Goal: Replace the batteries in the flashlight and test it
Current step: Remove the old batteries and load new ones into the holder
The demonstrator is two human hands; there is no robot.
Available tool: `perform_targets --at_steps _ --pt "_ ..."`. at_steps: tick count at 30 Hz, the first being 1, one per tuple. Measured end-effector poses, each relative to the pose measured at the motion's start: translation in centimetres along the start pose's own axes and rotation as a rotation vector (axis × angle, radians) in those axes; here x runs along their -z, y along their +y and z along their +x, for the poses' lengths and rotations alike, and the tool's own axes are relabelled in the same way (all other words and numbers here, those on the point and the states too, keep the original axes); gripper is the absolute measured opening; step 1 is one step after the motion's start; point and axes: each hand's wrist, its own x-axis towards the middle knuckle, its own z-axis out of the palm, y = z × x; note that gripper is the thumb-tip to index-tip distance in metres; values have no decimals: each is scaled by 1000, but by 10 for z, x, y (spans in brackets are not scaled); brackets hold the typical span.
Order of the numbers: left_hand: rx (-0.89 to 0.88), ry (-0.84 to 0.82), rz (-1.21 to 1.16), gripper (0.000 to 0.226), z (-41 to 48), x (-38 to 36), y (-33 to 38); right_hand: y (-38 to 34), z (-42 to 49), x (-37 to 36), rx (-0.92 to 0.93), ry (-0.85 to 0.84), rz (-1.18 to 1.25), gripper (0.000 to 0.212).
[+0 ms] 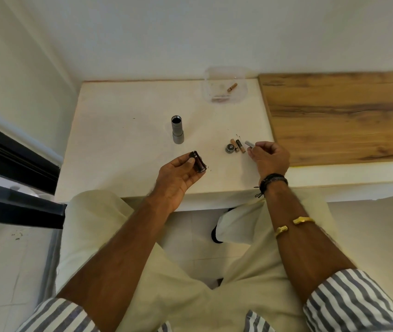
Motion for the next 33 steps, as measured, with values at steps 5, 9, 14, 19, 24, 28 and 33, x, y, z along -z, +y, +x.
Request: perform_targets --at_steps 5,9,14,19,24,28,33 --pt "6 5 -15 22 1 -1 2 3 6 -8 44 49 -117 18" --pt "9 8 -21 26 -1 -3 3 4 7 -12 79 55 -158 13" --pt "13 18 -41 32 -2 -5 6 10 5 -13 218 28 -319 14" --pt "6 22 -66 32 -2 -5 8 10 5 -14 221 23 -394 14" --pt "9 24 -98 29 2 -5 9 3 4 -14 261 58 -328 16" --pt "14 14 -127 22 8 -3 10 -21 9 -30 337 29 -184 13" --pt "11 -3 -138 21 11 -1 11 -61 44 -63 443 -70 -238 12"
